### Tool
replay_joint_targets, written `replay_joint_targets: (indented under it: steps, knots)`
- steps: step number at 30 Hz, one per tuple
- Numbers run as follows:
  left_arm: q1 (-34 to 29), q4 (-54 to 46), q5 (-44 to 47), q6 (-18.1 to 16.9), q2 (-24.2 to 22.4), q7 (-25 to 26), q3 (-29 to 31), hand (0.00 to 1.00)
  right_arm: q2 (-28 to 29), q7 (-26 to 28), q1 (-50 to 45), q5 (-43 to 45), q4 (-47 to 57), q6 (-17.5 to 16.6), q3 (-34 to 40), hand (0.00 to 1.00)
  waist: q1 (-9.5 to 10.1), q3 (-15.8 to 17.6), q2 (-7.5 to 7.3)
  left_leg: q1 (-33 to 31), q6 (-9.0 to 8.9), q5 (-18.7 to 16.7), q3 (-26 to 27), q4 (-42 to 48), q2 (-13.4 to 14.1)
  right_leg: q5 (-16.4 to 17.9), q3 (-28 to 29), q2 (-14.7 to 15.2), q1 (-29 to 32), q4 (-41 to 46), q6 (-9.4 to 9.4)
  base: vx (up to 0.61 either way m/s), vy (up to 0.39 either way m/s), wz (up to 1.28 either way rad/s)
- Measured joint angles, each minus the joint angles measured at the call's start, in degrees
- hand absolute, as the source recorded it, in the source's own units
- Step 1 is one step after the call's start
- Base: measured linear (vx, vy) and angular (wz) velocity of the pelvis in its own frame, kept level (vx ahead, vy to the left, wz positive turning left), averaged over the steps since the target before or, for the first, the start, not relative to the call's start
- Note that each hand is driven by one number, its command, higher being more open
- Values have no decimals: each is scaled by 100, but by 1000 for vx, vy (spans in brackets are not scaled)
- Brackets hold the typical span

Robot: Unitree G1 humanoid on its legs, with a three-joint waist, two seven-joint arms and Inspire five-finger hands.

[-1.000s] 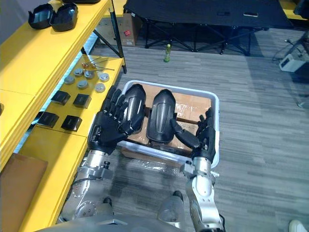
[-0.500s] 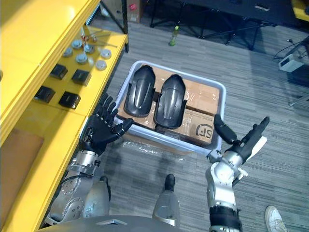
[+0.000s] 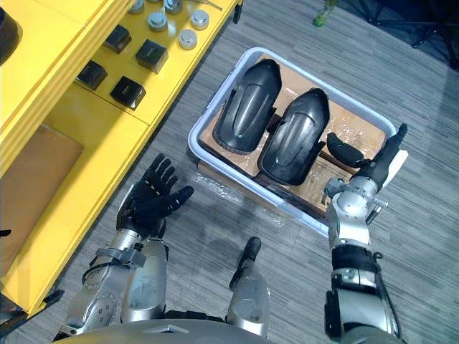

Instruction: Walk over and take three plastic housings, then place them on the shelf

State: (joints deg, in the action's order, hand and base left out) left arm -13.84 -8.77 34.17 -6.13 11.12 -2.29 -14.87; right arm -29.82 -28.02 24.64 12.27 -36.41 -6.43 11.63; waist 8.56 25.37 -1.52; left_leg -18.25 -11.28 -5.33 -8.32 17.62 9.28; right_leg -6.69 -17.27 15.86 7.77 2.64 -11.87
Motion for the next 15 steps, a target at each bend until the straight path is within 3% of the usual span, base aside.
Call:
replay_joint_targets:
  steps: [5,10,11,15]
  knots:
    - [7,226,49,-64,2,-90,1,100,-610,339,828,4,-1227,176,-398,100,123,190,128,-159,-22,202,-186,-198,-28,9,-166,2,122,31,15,-33,-11,18]
    - [4,429,121,-75,-1,-79,-41,100,-879,1131,1403,-3,-1976,875,-836,100,240,283,163,-260,-33,317,-333,-308,-45,11,-339,3,149,31,17,-10,-10,14]
    - [4,429,121,-76,1,-77,-34,100,-880,1223,1441,-3,-2037,946,-838,0,246,288,154,-264,-34,323,-346,-312,-47,11,-353,2,145,31,18,-2,-5,18]
    - [8,428,102,-89,9,-72,-22,100,-1219,1866,1519,-115,-2263,1228,-887,0,273,298,132,-252,-40,379,-408,-371,-51,28,-424,0,104,47,38,-14,-3,8]
